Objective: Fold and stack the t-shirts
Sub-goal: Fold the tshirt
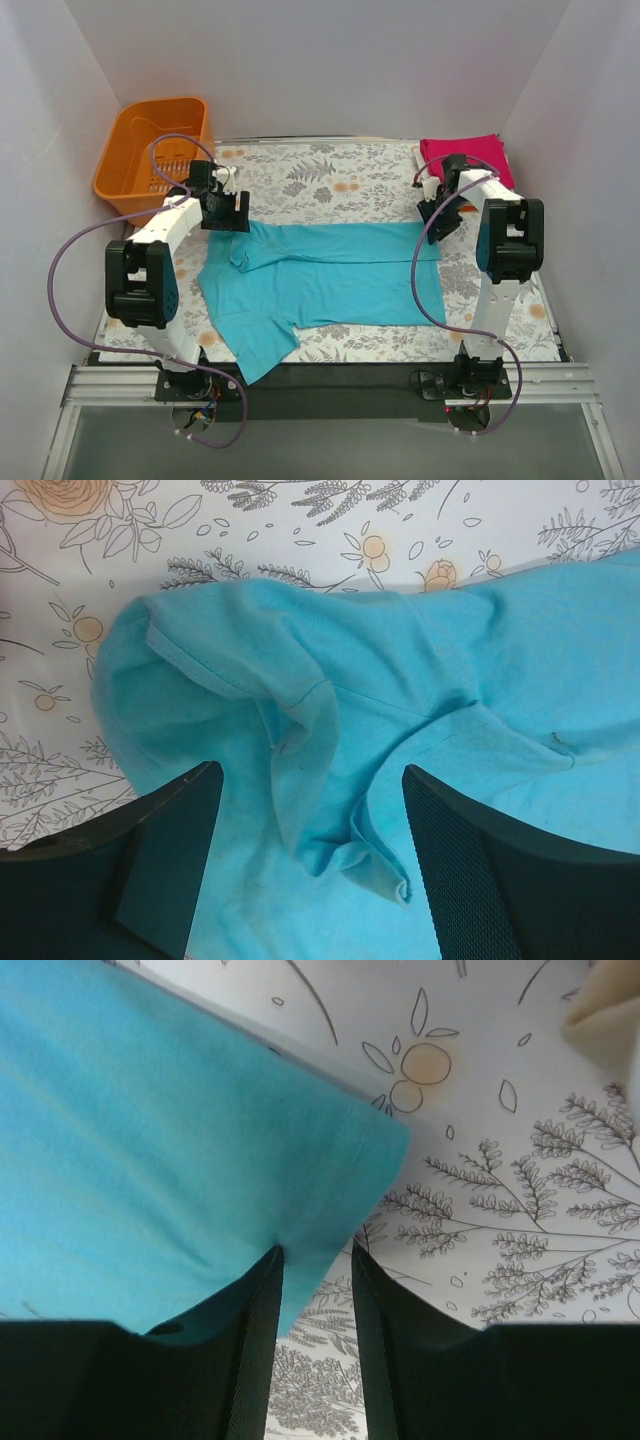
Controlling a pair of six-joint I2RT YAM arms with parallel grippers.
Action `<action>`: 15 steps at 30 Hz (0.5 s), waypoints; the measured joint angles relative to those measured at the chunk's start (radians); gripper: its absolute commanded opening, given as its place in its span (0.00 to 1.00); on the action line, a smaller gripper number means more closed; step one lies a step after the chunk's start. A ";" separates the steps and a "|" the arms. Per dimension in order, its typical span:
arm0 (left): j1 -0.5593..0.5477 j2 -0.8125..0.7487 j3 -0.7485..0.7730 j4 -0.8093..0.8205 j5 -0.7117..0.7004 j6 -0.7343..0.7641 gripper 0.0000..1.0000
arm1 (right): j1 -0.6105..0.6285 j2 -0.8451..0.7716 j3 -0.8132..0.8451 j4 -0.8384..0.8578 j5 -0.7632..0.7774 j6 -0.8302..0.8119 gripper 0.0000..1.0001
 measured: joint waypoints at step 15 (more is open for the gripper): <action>0.010 0.124 0.013 0.027 0.063 -0.115 0.51 | -0.023 0.047 0.055 -0.003 -0.066 0.053 0.01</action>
